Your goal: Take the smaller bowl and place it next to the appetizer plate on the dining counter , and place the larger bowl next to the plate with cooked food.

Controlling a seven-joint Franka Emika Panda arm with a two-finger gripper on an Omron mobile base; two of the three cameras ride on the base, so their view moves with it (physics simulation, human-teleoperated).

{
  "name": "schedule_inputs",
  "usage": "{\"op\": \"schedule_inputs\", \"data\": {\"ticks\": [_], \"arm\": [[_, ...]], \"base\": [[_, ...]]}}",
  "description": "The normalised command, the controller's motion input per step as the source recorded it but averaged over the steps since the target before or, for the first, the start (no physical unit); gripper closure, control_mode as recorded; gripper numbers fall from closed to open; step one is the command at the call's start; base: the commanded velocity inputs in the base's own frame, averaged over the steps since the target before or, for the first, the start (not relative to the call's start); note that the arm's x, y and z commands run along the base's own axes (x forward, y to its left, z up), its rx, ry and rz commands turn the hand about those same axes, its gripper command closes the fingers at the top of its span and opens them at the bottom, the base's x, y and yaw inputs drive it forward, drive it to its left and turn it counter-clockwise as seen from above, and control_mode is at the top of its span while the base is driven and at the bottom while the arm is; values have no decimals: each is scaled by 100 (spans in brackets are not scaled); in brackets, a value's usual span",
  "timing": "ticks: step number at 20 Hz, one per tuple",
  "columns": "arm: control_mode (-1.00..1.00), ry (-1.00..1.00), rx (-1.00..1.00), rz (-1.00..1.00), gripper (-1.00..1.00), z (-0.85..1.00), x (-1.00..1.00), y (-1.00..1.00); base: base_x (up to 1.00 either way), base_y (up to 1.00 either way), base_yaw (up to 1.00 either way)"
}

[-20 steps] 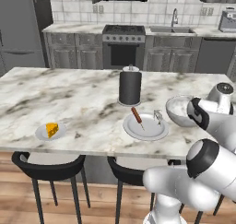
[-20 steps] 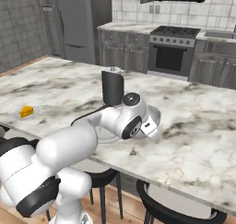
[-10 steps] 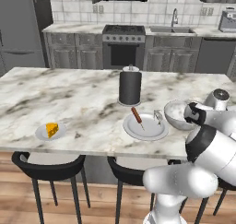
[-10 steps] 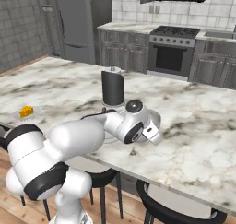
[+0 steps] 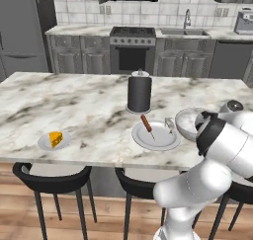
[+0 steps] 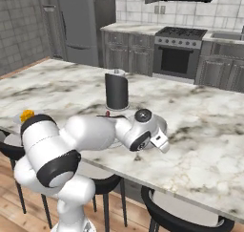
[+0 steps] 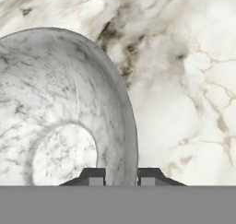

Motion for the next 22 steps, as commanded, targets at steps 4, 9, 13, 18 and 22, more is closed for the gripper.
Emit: {"op": "schedule_inputs", "data": {"ticks": [4, 9, 13, 18, 22], "arm": [[-100, 0, 0, 3, 100, -22, 20, -16], [-100, 0, 0, 3, 100, -14, 25, -13], [-100, 0, 0, 0, -100, 7, 5, 0], [-100, 1, 0, 0, -100, 41, -3, -1], [-100, 0, -1, 0, -100, 75, -6, 2]], "base": [[0, 0, 0], [0, 0, 0], [0, 0, 0], [0, 0, 0], [0, 0, 0]]}}
